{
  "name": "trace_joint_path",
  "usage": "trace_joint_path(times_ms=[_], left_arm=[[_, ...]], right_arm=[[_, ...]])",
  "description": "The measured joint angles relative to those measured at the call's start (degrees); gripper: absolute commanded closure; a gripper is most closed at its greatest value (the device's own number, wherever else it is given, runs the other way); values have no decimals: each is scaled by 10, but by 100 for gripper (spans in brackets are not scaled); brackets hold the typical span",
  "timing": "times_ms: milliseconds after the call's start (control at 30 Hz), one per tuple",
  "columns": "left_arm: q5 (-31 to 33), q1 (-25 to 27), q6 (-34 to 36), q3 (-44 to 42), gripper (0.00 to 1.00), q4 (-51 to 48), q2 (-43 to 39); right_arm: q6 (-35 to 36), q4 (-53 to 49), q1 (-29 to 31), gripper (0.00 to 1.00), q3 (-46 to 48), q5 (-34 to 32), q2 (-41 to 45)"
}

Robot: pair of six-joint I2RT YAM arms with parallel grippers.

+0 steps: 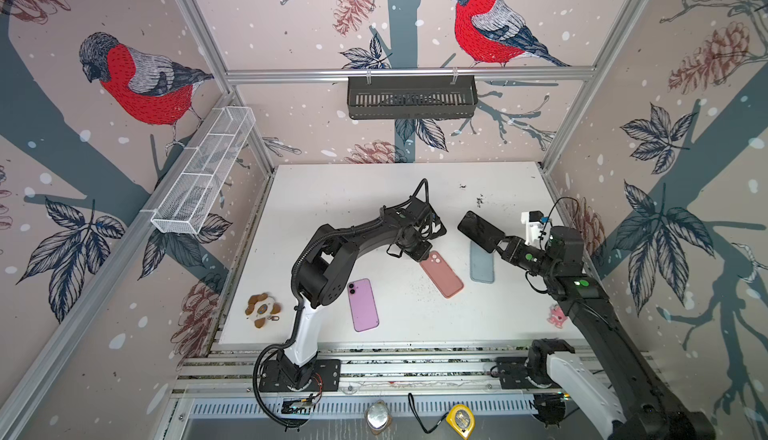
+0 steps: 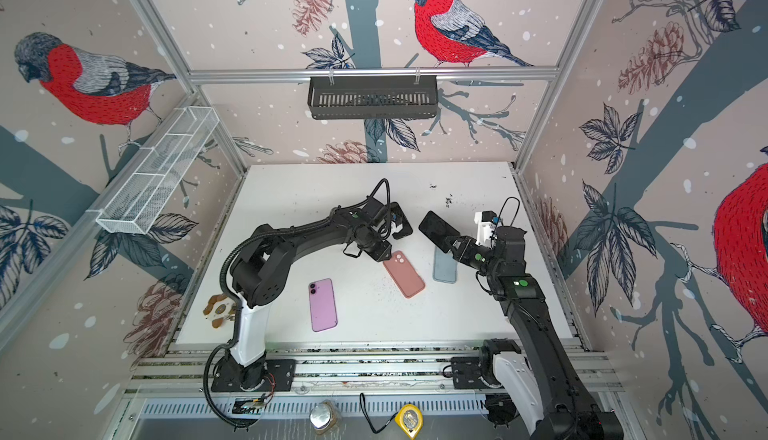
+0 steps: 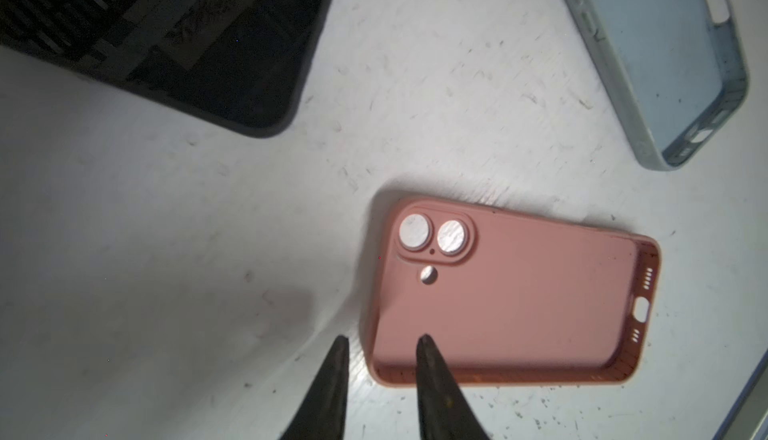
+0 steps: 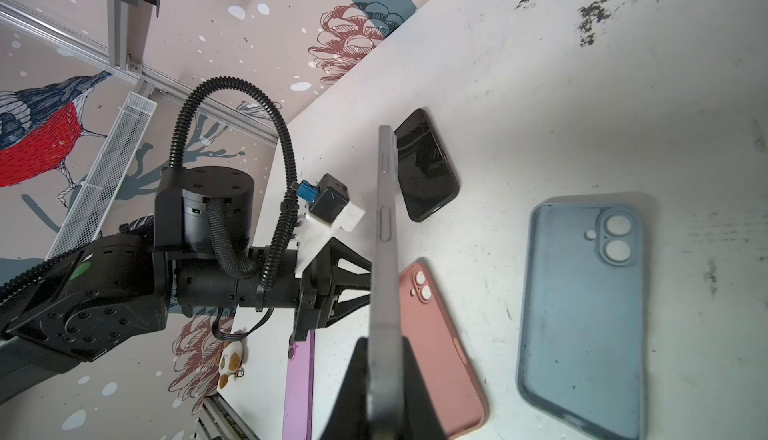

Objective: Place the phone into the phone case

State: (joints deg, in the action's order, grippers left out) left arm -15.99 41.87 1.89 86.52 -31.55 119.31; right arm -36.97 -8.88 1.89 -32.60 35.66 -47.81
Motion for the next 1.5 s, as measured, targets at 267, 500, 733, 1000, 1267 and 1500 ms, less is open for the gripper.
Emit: trace_joint_path(times_ms=[267, 500, 733, 1000, 1267, 1500], left_arm=[[68, 10, -15, 19, 79, -11, 23], [102, -1, -20, 21, 89, -21, 22], [118, -45, -35, 16, 94, -26, 13], [111, -76, -59, 14, 80, -42, 12], [41, -89, -64, 0, 65, -37, -14], [-71, -154, -95, -19, 65, 12, -30]], right_arm=[[-2, 3, 0, 94, 4, 0, -2], [-2, 10, 0, 94, 15, 0, -8], [-15, 27, 19, 94, 38, 5, -24], [-56, 91, 111, 94, 56, 4, -66], [-111, 167, 173, 95, 38, -9, -149], [-142, 229, 194, 95, 37, -11, -213]])
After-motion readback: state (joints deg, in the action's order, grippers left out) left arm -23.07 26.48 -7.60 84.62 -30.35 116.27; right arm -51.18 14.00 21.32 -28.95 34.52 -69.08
